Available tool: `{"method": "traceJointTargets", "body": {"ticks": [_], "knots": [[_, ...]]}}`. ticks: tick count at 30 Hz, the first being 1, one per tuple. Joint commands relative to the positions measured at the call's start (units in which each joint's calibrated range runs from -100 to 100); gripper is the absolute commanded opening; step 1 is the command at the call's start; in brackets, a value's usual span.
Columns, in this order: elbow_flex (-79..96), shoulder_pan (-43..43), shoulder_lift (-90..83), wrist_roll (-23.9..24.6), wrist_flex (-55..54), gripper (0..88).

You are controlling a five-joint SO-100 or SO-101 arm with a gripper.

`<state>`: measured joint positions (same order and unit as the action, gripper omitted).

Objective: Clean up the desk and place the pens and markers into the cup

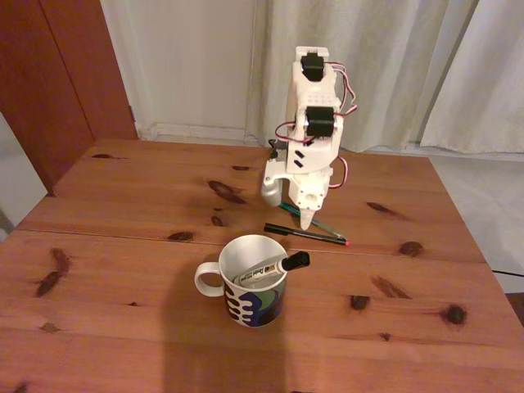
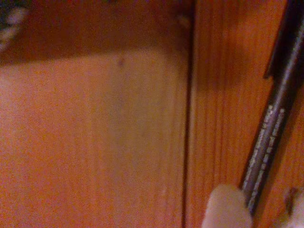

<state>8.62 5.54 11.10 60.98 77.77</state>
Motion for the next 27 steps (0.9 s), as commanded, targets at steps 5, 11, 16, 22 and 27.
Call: {"method": "traceJointTargets", "body": {"ticks": [5,11,16,22,27], "knots": [[-3.6,-1.6,4.5,-0.6,0.0,9.2],[-3.6,-1.6,8.1,-0.7,0.0,9.2],[-2.8,-1.6,9.1,-0.7,0.0,8.8],[-2.6,-1.6,11.2,-0.7,0.0,8.8],[-1.1,-1.4,11.3,-0.8,-0.1,8.7]]}}
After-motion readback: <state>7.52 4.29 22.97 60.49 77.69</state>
